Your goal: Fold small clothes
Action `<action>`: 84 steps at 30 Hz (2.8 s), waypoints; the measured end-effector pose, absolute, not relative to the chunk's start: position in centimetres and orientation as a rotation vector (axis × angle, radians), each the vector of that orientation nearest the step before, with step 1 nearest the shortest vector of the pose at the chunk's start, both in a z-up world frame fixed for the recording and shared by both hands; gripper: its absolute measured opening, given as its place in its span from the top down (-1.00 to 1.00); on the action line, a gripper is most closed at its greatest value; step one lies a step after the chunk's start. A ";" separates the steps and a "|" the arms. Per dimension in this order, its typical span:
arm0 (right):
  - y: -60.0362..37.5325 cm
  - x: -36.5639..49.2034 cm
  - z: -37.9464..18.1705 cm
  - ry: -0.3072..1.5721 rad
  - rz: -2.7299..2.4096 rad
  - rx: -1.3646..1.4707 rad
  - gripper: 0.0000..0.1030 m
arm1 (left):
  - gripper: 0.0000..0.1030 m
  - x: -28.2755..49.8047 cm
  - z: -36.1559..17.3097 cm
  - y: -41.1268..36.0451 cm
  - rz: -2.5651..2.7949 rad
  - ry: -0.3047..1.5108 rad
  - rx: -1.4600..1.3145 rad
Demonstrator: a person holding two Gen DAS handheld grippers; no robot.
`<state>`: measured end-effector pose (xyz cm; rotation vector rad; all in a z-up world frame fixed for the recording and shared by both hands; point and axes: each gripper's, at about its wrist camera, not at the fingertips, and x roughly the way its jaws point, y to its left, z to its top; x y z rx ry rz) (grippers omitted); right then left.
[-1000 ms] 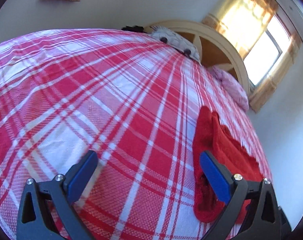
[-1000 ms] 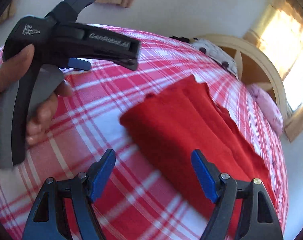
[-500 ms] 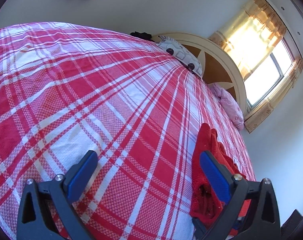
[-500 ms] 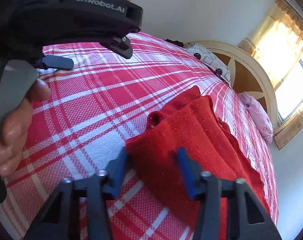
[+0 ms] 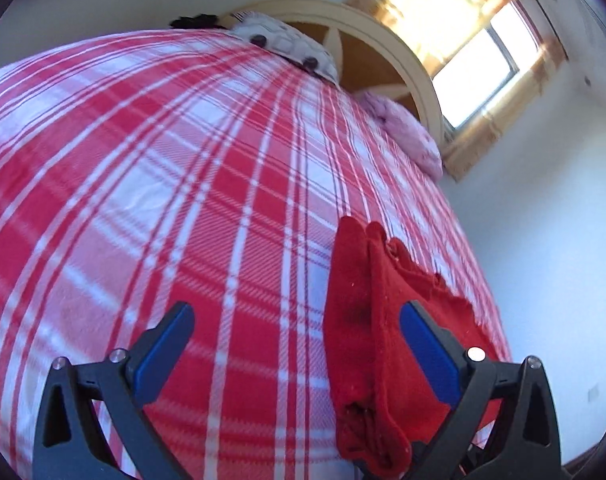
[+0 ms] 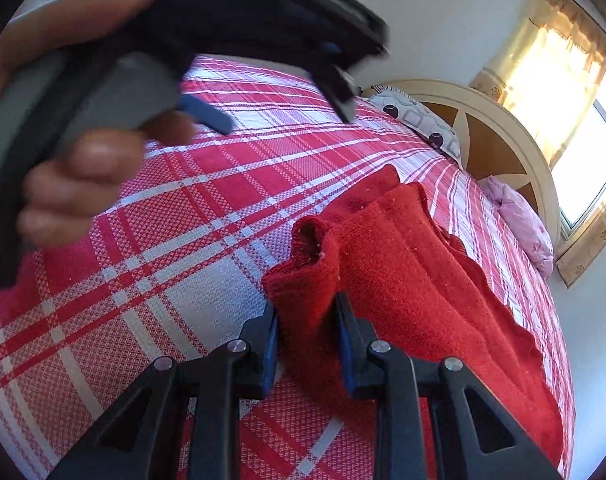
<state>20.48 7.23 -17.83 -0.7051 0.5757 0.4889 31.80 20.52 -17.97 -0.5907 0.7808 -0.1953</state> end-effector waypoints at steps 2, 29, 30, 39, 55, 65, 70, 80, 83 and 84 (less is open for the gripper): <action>7.2 20.5 -17.8 0.576 0.490 -0.703 0.50 | -1.00 33.9 -18.2 19.8 -0.253 0.834 -0.573; 7.0 20.8 -17.7 0.578 0.503 -0.681 0.50 | 0.59 41.9 -19.7 14.4 -0.462 1.016 -0.561; 6.9 20.8 -17.7 0.576 0.503 -0.682 0.50 | 0.62 41.8 -19.8 14.4 -0.464 1.021 -0.572; 5.4 20.2 -16.1 0.572 0.552 -0.579 0.63 | 0.71 41.4 -18.0 14.3 -0.429 0.993 -0.571; -7.7 21.1 -8.2 0.520 0.531 -0.077 0.68 | 0.73 41.3 -9.3 7.3 -0.556 0.867 -0.609; -18.4 22.5 -7.7 0.551 0.409 0.140 0.76 | 0.73 42.4 -7.7 -3.1 -0.651 0.907 -0.493; -23.0 23.4 -9.0 0.597 0.350 0.247 0.80 | 0.73 43.4 -9.3 -7.5 -0.675 0.953 -0.461; -28.8 22.1 -12.4 0.704 0.288 0.422 0.81 | 0.73 44.2 -12.6 -15.9 -0.703 1.054 -0.329; -29.8 21.9 -13.2 0.717 0.280 0.463 0.81 | 0.73 44.0 -13.4 -17.3 -0.707 1.066 -0.315; -30.2 21.9 -13.5 0.724 0.278 0.482 0.81 | 0.73 43.9 -13.7 -17.8 -0.704 1.068 -0.300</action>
